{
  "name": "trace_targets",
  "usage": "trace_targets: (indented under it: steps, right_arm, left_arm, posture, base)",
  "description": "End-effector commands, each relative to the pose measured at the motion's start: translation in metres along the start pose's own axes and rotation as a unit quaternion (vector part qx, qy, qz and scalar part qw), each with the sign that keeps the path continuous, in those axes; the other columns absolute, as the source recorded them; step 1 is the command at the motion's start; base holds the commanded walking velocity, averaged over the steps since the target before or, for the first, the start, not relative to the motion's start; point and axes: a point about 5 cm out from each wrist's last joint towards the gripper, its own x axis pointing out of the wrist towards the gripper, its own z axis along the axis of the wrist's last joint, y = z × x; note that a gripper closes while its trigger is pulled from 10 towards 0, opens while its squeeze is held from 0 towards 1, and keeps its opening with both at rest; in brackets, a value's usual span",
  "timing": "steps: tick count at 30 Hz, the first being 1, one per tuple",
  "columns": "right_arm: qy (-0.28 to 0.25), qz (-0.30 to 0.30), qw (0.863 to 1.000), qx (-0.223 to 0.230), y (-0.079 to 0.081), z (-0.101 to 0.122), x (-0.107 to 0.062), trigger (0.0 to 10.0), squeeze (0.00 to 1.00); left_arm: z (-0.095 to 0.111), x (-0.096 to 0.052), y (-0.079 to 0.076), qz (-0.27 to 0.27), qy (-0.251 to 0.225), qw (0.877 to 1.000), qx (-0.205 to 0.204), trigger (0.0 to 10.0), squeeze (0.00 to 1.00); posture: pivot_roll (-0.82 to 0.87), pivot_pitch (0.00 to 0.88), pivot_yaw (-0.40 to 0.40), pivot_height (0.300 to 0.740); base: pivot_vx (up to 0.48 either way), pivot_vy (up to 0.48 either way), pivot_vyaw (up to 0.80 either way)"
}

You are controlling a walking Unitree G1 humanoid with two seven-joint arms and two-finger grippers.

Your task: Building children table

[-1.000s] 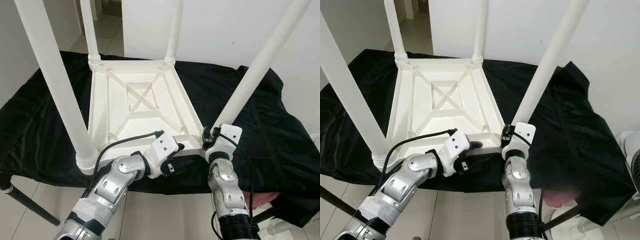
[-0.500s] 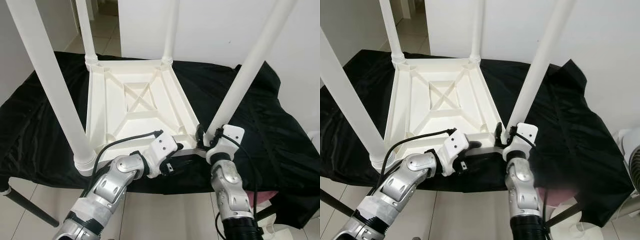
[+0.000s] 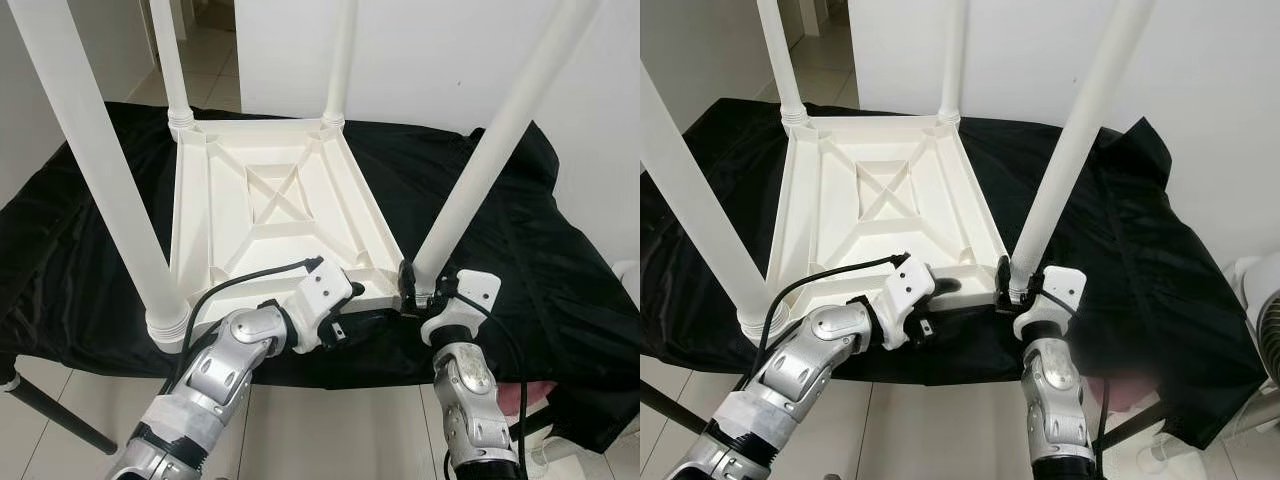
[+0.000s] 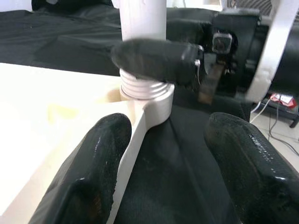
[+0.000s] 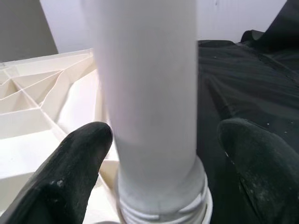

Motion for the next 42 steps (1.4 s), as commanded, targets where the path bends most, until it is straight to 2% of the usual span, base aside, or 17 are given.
trace_targets:
  steps: [1, 11, 13, 14, 16, 18, 21, 23, 24, 25, 26, 27, 29, 30, 37, 42]
  right_arm:
    - [0.005, -0.002, 1.0, -0.005, -0.005, -0.004, -0.002, 10.0, 0.0]
    - [-0.011, 0.032, 0.999, -0.023, -0.013, 0.0, 0.005, 10.0, 0.0]
    - [-0.013, 0.072, 0.997, -0.019, -0.015, 0.004, 0.013, 10.0, 0.0]
    - [-0.013, 0.072, 0.997, -0.019, -0.015, 0.004, 0.013, 10.0, 0.0]
    - [-0.006, 0.126, 0.991, -0.034, -0.019, 0.006, 0.022, 10.0, 0.0]
    - [-0.003, 0.136, 0.99, -0.038, -0.02, 0.006, 0.024, 10.0, 0.0]
    - [0.018, 0.191, 0.98, -0.054, -0.021, 0.004, 0.028, 10.0, 0.0]
    - [0.018, 0.191, 0.98, -0.054, -0.021, 0.004, 0.028, 10.0, 0.0]
    - [0.027, 0.209, 0.976, -0.06, -0.023, 0.002, 0.03, 10.0, 0.0]
    - [0.035, 0.221, 0.972, -0.066, -0.024, 0.001, 0.032, 9.5, 0.0]
    - [0.035, 0.221, 0.972, -0.066, -0.024, 0.001, 0.032, 9.5, 0.0]
    - [0.043, 0.234, 0.969, -0.072, -0.026, 0.0, 0.035, 7.1, 0.0]
    - [0.043, 0.234, 0.969, -0.072, -0.026, 0.0, 0.035, 7.1, 0.0]
    - [0.05, 0.244, 0.965, -0.077, -0.028, -0.001, 0.038, 0.0, 0.0]
    - [0.063, 0.266, 0.958, -0.083, -0.038, -0.001, 0.042, 0.0, 0.0]
    - [0.067, 0.27, 0.957, -0.078, -0.039, -0.003, 0.04, 0.1, 0.0]
  left_arm:
    - [0.003, 0.001, 0.003, 0.032, -0.002, 0.999, 0.016, 10.0, 0.0]
    - [0.007, 0.002, 0.01, 0.058, -0.006, 0.998, 0.029, 10.0, 0.0]
    - [0.008, 0.003, 0.011, 0.058, -0.005, 0.998, 0.031, 10.0, 0.0]
    - [0.008, 0.003, 0.011, 0.058, -0.005, 0.998, 0.031, 10.0, 0.0]
    - [0.007, 0.005, 0.009, 0.048, 0.002, 0.998, 0.038, 10.0, 0.0]
    - [0.007, 0.005, 0.009, 0.047, 0.003, 0.998, 0.041, 10.0, 0.0]
    - [0.006, 0.006, 0.009, 0.045, 0.009, 0.998, 0.044, 10.0, 0.0]
    - [0.006, 0.006, 0.009, 0.045, 0.009, 0.998, 0.044, 10.0, 0.0]
    - [0.006, 0.007, 0.009, 0.044, 0.012, 0.998, 0.045, 10.0, 0.0]
    - [0.006, 0.008, 0.01, 0.043, 0.013, 0.998, 0.046, 10.0, 0.0]
    - [0.006, 0.008, 0.01, 0.043, 0.013, 0.998, 0.046, 10.0, 0.0]
    - [0.007, 0.008, 0.01, 0.04, 0.013, 0.998, 0.049, 10.0, 0.0]
    - [0.007, 0.008, 0.01, 0.04, 0.013, 0.998, 0.049, 10.0, 0.0]
    - [0.007, 0.008, 0.01, 0.039, 0.014, 0.998, 0.051, 10.0, 0.0]
    - [0.007, 0.009, 0.011, 0.046, 0.014, 0.997, 0.056, 10.0, 0.0]
    - [0.008, 0.009, 0.01, 0.048, 0.012, 0.997, 0.057, 10.0, 0.0]
  posture:
    - [-0.01, 0.043, -0.079, 0.74]
    - [-0.01, 0.031, -0.075, 0.74]
    - [0.0, 0.029, -0.076, 0.74]
    - [0.0, 0.029, -0.076, 0.74]
    - [0.0, 0.024, -0.071, 0.74]
    - [0.0, 0.024, -0.071, 0.74]
    - [0.0, 0.021, -0.063, 0.74]
    - [0.0, 0.021, -0.063, 0.74]
    - [0.0, 0.019, -0.059, 0.74]
    - [0.0, 0.018, -0.057, 0.74]
    - [0.0, 0.018, -0.057, 0.74]
    - [0.01, 0.014, -0.057, 0.74]
    - [0.01, 0.014, -0.057, 0.74]
    - [0.01, 0.011, -0.057, 0.74]
    - [0.01, 0.007, -0.073, 0.74]
    - [0.01, 0.006, -0.077, 0.74]
  base:
    - [0.0, 0.0, 0.0]
    - [0.0, 0.0, 0.0]
    - [0.0, 0.0, 0.0]
    - [0.0, 0.0, 0.0]
    - [0.0, 0.0, 0.0]
    - [0.0, 0.0, 0.0]
    - [0.0, 0.0, 0.0]
    - [0.0, 0.0, 0.0]
    - [0.0, 0.0, 0.0]
    - [0.0, 0.0, 0.0]
    - [0.0, 0.0, 0.0]
    - [0.0, 0.0, 0.0]
    - [0.0, 0.0, 0.0]
    - [0.0, 0.0, 0.0]
    - [0.0, 0.0, 0.0]
    - [0.0, 0.0, 0.0]
